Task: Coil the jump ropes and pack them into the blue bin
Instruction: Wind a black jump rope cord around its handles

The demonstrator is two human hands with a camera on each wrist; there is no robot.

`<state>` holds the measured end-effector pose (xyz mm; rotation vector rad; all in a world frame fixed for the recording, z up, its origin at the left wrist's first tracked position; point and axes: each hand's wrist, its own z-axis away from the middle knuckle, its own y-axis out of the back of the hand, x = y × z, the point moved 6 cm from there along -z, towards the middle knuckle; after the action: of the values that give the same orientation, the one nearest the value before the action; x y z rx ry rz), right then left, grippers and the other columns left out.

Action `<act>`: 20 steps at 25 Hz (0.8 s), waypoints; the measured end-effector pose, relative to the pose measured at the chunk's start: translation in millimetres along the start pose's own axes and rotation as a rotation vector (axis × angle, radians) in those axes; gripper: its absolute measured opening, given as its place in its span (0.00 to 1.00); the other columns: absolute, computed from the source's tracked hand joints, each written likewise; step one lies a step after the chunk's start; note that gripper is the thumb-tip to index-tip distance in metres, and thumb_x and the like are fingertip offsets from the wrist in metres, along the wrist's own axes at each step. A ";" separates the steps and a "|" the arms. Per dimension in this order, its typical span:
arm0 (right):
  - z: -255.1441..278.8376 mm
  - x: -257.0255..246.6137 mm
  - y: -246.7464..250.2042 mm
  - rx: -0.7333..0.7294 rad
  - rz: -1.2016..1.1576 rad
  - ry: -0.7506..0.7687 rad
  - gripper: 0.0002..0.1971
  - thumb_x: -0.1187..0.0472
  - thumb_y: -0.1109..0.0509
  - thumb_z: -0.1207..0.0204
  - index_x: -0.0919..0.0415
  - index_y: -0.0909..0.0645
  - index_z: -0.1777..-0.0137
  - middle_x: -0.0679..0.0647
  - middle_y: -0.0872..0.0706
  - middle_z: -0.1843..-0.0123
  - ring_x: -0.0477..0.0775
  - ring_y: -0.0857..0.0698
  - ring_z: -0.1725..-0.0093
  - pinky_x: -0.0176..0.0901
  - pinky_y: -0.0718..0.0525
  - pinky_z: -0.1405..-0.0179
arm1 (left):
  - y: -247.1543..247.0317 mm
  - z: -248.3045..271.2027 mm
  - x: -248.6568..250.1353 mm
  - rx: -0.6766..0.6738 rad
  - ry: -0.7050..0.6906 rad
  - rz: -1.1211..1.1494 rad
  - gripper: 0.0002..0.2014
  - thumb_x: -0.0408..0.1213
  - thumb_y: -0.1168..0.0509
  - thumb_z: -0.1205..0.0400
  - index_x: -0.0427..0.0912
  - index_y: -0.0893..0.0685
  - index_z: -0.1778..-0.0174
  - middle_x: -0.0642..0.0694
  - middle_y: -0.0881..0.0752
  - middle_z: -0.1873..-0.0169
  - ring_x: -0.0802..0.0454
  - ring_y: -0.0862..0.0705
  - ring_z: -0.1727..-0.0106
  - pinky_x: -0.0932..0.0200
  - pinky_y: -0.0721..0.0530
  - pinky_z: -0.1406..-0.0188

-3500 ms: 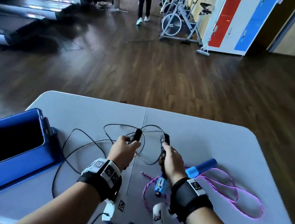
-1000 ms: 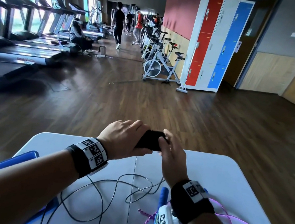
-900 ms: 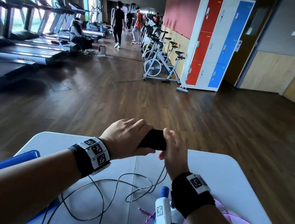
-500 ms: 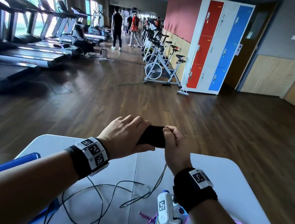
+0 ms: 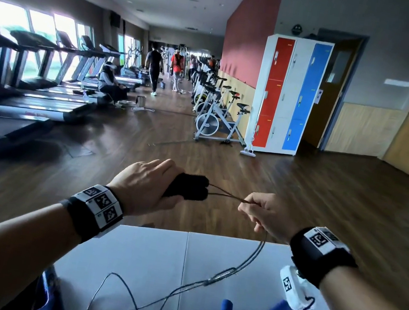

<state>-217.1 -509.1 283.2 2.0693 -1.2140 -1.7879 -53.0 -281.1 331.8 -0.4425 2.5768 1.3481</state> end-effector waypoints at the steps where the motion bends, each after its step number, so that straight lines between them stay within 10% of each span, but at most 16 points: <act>1: -6.2 -4.2 14.1 0.007 0.026 0.003 0.12 0.56 0.28 0.18 0.62 0.14 0.62 0.48 0.22 0.75 0.51 0.21 0.77 0.46 0.18 0.74 | 3.8 -1.4 -3.8 0.006 -0.005 -0.005 0.27 0.60 0.43 0.16 0.41 0.19 0.35 0.44 0.17 0.51 0.43 0.13 0.57 0.48 0.13 0.69; 10: -43.8 -94.9 74.2 0.005 0.348 0.011 0.15 0.59 0.33 0.16 0.58 0.13 0.64 0.43 0.20 0.77 0.41 0.23 0.74 0.43 0.26 0.68 | 6.7 -15.6 -8.9 0.019 -0.040 -0.025 0.38 0.58 0.38 0.18 0.53 0.42 0.13 0.51 0.12 0.48 0.46 0.10 0.52 0.52 0.13 0.66; 13: -59.4 -145.8 59.3 -0.082 0.519 0.087 0.16 0.52 0.33 0.16 0.55 0.12 0.64 0.53 0.14 0.69 0.55 0.19 0.69 0.49 0.22 0.65 | 4.2 -22.6 -0.4 0.007 -0.085 -0.046 0.40 0.59 0.43 0.17 0.58 0.52 0.11 0.51 0.14 0.52 0.47 0.11 0.54 0.53 0.14 0.68; 17: -72.5 -190.2 24.9 -0.157 0.660 0.145 0.23 0.48 0.28 0.19 0.61 0.19 0.72 0.51 0.30 0.78 0.48 0.34 0.79 0.40 0.34 0.76 | -2.3 -35.8 13.6 -0.045 -0.153 -0.044 0.42 0.61 0.45 0.18 0.60 0.63 0.12 0.51 0.13 0.49 0.46 0.11 0.51 0.50 0.12 0.64; 20: -78.5 -203.2 -0.4 -0.211 0.725 0.150 0.23 0.47 0.27 0.21 0.59 0.18 0.75 0.51 0.23 0.77 0.51 0.26 0.75 0.42 0.28 0.70 | -4.2 -43.6 13.8 -0.045 -0.128 -0.023 0.43 0.62 0.44 0.19 0.56 0.56 0.11 0.50 0.12 0.40 0.44 0.10 0.47 0.48 0.10 0.60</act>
<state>-140.1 -407.1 459.5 1.3583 -1.4094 -1.3200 -66.1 -321.7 348.9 -0.3790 2.4354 1.3811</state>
